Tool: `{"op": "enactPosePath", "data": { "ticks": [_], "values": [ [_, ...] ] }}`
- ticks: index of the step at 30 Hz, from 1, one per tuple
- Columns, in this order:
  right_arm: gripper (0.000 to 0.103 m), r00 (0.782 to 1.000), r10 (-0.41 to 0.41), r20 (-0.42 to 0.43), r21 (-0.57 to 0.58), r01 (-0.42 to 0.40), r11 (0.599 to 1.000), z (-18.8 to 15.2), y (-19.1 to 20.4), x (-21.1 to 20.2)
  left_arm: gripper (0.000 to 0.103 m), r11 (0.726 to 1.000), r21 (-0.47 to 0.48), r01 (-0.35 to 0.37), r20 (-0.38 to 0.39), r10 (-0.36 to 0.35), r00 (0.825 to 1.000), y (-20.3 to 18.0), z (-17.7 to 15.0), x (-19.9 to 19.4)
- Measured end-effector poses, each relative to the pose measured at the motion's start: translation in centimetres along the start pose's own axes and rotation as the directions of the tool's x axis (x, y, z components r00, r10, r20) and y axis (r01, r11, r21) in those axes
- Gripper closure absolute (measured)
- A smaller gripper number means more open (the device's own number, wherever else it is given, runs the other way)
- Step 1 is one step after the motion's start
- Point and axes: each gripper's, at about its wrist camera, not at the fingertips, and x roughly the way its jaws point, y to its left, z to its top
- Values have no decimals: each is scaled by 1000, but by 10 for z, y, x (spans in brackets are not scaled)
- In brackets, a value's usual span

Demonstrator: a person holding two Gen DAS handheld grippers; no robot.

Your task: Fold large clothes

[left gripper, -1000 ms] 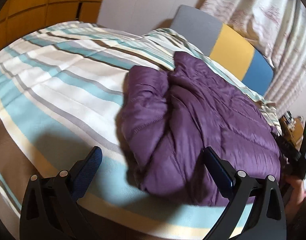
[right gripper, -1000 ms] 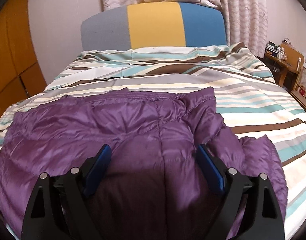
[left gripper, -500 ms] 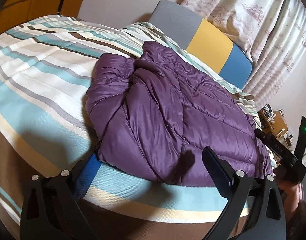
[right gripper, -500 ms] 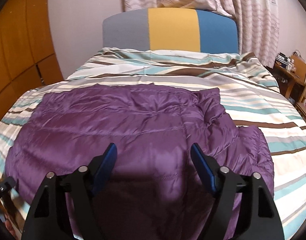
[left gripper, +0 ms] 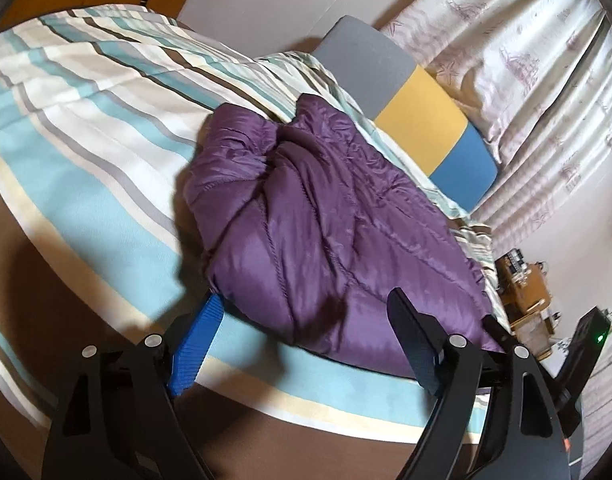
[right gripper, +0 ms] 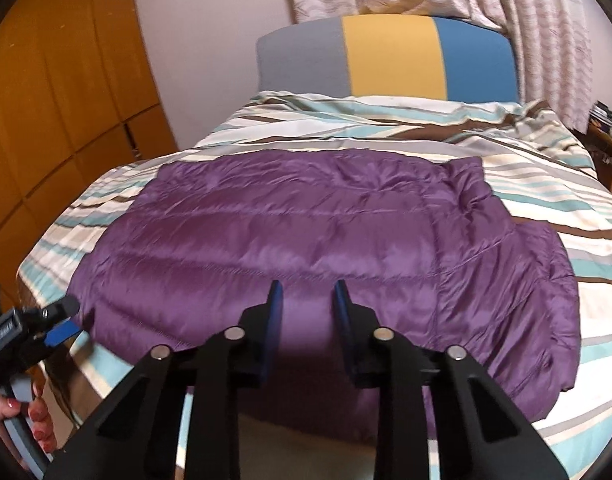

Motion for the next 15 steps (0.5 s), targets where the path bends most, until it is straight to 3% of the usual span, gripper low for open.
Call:
{"op": "enactPosePath", "data": {
  "ticks": [3, 9, 15],
  "values": [
    [84, 1000, 21, -9, -42, -21, 999, -6, 8, 5, 20, 999, 25, 24, -32, -23, 999, -7, -4, 6],
    [86, 997, -20, -73, -94, 13, 995, -21, 8, 32, 20, 998, 22, 63, -63, -61, 996, -15, -6, 22],
    [86, 995, -31, -95, -110, 20, 994, -28, 8, 44, 20, 995, -69, 69, 29, -67, 997, -16, 0, 38]
  ]
}}
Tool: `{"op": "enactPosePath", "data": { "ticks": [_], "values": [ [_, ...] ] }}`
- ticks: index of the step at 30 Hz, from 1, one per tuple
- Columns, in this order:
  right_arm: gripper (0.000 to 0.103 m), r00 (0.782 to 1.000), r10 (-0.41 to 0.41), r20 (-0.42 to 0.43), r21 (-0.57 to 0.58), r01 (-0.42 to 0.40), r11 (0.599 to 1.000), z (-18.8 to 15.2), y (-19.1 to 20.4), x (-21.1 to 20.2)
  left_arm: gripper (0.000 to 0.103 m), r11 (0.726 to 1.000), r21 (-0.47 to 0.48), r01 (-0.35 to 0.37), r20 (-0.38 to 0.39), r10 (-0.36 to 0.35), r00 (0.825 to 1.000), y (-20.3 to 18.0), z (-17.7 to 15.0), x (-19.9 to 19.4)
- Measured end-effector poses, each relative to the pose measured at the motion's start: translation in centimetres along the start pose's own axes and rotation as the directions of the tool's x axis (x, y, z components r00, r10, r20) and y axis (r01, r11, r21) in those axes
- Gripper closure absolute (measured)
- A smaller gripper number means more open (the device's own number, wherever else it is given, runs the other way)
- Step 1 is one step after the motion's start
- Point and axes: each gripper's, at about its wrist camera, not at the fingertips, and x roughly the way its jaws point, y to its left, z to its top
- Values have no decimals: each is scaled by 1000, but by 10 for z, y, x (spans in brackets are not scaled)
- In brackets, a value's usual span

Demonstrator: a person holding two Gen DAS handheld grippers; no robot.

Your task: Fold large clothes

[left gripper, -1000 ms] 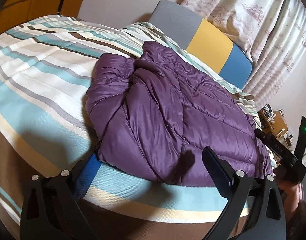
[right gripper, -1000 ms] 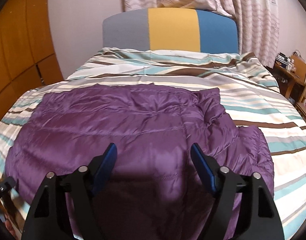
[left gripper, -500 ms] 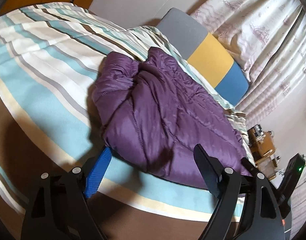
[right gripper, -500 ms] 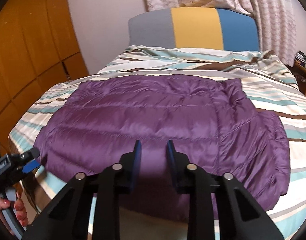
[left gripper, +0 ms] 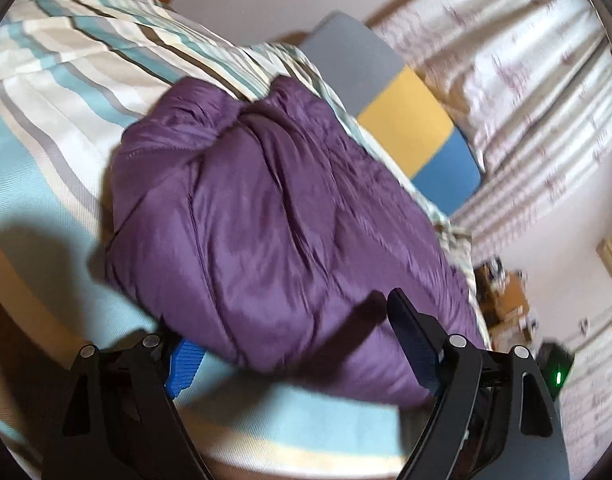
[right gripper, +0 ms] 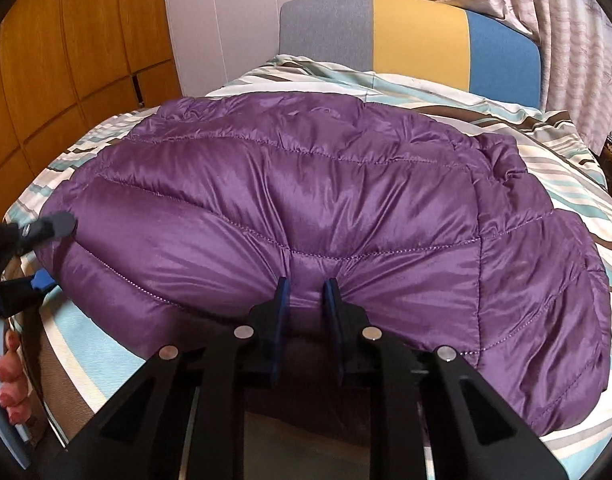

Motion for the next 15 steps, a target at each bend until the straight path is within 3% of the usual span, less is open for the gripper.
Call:
{"op": "enactPosePath", "data": {
  "ticks": [3, 7, 10, 11, 15],
  "values": [
    [86, 1000, 2, 3, 5, -2, 1000, -1, -2, 0, 22, 999, -52, -1, 30, 3, 1000, 2, 8, 4],
    [86, 1000, 0, 12, 6, 0, 1000, -1, -2, 0, 55, 989, -147, -10, 38, 16, 999, 12, 19, 13],
    [86, 1000, 0, 18, 11, 0, 1000, -3, 0, -1, 73, 983, -181, -4, 43, 12, 999, 15, 22, 11],
    [86, 1000, -1, 19, 12, 0, 1000, -3, 0, -2, 75, 986, -164, -13, 55, 22, 998, 10, 23, 7],
    [86, 1000, 0, 19, 20, 0, 1000, -3, -1, -1, 79, 995, 57, -79, 134, 71, 988, -31, 24, -8]
  ]
}}
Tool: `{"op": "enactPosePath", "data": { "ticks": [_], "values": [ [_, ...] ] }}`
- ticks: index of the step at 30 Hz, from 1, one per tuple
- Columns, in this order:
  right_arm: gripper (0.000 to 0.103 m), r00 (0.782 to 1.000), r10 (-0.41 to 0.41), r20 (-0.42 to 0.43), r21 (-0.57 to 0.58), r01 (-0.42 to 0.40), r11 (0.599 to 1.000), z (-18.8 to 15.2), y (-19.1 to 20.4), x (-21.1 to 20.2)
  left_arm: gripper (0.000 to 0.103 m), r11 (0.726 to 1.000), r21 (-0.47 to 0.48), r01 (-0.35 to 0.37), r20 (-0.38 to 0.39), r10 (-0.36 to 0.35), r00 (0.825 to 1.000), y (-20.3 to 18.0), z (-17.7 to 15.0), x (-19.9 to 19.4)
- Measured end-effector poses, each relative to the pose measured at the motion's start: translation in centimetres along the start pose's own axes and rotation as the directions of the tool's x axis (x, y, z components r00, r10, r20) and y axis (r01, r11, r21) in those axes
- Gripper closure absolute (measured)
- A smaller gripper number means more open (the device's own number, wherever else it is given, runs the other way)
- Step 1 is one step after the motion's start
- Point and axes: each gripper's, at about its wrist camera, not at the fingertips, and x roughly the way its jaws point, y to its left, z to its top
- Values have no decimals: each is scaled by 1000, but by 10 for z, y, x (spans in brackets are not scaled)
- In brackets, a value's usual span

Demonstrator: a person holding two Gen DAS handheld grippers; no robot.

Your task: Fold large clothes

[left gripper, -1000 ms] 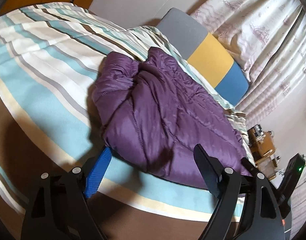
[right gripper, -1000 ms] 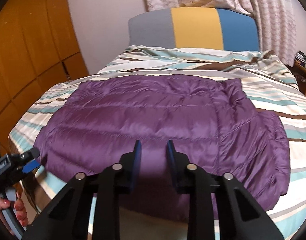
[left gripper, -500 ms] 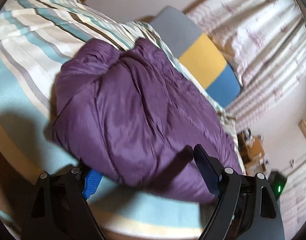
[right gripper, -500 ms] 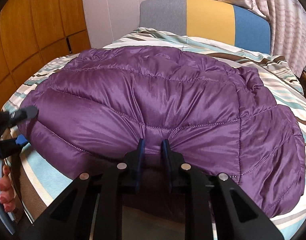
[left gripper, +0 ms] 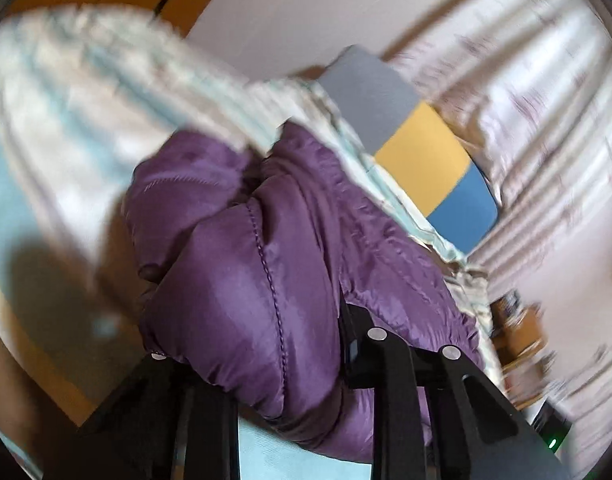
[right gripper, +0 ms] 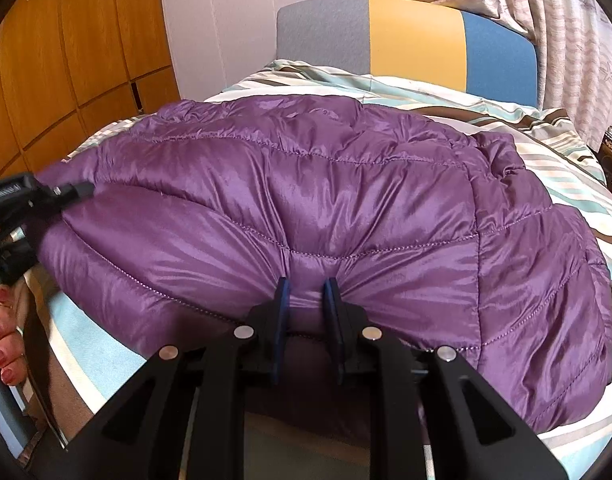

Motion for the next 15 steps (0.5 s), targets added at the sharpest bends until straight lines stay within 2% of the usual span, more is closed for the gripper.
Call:
{"op": "enactPosePath", "data": {
  "ticks": [2, 4, 8, 9, 11, 12, 15],
  "values": [
    [86, 1000, 9, 0, 18, -9, 1000, 0, -3, 0, 79, 996, 92, -8, 30, 5, 1000, -16, 2, -4],
    [86, 1000, 20, -1, 40, -20, 999, 0, -6, -1, 79, 975, 220, -30, 65, 16, 998, -37, 1, -9],
    [86, 999, 35, 2, 79, -35, 996, 1, -11, -3, 79, 914, 400, -68, 107, 27, 994, -63, -6, -10],
    [86, 999, 45, 5, 100, -46, 994, 1, -14, -4, 79, 890, 448, -82, 112, 35, 993, -71, -8, -9],
    [85, 998, 62, 11, 140, -63, 988, 2, -19, -8, 79, 864, 494, -94, 114, 43, 993, -74, -10, -6],
    [83, 997, 70, 14, 155, -71, 985, 3, -21, -11, 79, 849, 519, -101, 110, 51, 993, -77, -10, -3],
    [59, 996, 79, 50, 199, -88, 976, 6, -31, -27, 79, 832, 544, -107, 107, 57, 993, -83, -4, 0]
  ]
}}
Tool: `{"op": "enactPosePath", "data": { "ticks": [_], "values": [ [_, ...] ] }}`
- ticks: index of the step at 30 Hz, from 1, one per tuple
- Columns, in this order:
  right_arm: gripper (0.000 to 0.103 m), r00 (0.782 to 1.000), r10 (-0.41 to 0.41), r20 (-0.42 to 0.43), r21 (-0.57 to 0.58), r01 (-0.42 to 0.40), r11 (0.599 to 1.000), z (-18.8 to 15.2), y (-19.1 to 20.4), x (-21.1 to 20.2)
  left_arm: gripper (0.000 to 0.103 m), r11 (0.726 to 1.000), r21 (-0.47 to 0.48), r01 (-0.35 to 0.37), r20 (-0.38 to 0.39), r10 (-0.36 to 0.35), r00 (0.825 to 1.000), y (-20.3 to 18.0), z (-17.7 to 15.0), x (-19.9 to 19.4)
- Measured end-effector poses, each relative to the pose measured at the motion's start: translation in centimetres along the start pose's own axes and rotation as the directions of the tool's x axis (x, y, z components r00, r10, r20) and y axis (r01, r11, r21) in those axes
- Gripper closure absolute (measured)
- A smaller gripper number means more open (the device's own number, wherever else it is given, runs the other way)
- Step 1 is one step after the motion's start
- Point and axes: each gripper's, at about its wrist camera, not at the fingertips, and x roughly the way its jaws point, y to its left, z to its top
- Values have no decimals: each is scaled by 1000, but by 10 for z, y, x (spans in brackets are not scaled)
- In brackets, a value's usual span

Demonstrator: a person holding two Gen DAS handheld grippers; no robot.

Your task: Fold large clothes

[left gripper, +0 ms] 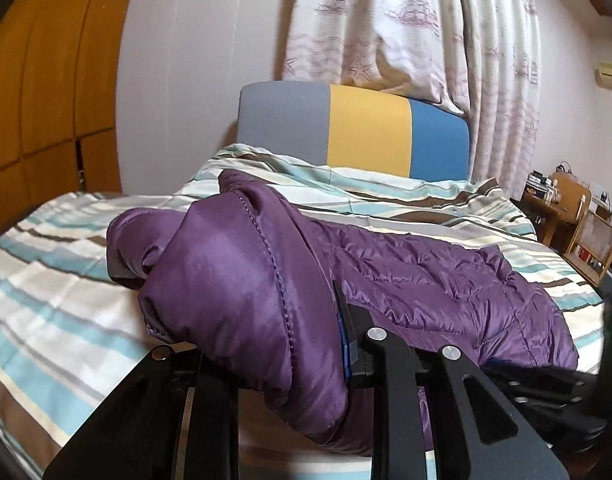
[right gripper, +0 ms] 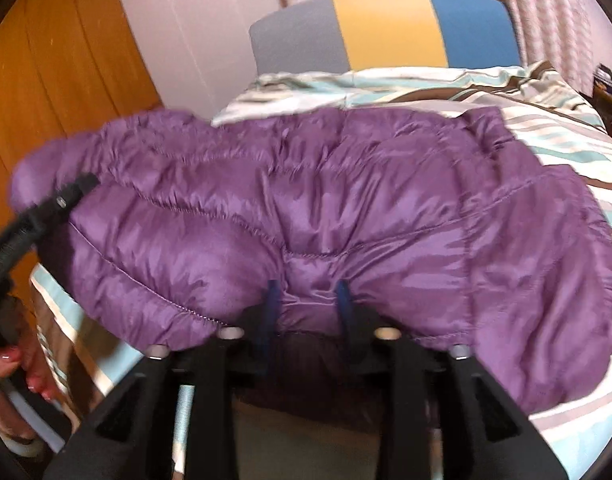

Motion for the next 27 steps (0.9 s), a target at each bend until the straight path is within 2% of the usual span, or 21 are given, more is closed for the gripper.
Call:
{"op": "enactPosePath", "data": {
  "ticks": [1, 3, 5, 7, 9, 11, 15, 20, 24, 27],
  "values": [
    [55, 1000, -19, 24, 8, 19, 1000, 2, -5, -10, 79, 1000, 11, -2, 0, 2, 1000, 0, 2, 1],
    [55, 996, -65, 60, 25, 64, 998, 2, -16, -27, 79, 999, 46, -8, 8, 8, 1000, -4, 6, 1],
    [55, 986, -148, 78, 64, 143, 988, 2, -35, -41, 79, 996, 86, -18, 20, 17, 1000, -13, 8, -1],
    [53, 963, -255, 84, 106, 245, 964, 2, -55, -55, 79, 990, 135, -31, 35, 26, 999, -23, 9, -2],
    [49, 920, -384, 73, 136, 373, 918, 1, -80, -65, 79, 983, 180, -41, 51, 33, 998, -33, 12, -4],
    [47, 893, -446, 59, 166, 432, 887, 0, -99, -71, 79, 971, 234, -49, 71, 33, 997, -45, 15, -4],
    [46, 873, -485, 49, 274, 455, 847, -3, -136, -87, 79, 950, 309, -48, 95, 19, 995, -64, 19, -4],
    [46, 830, -557, 29, 341, 515, 786, -5, -164, -105, 79, 946, 322, -29, 87, 1, 996, -73, 25, 3],
    [46, 810, -586, 8, 385, 539, 749, -11, -178, -119, 79, 941, 338, -10, 91, -22, 996, -86, 31, 8],
    [46, 807, -591, 5, 402, 539, 740, -12, -187, -125, 79, 933, 359, 11, 97, -49, 994, -98, 34, 10]
  ]
}}
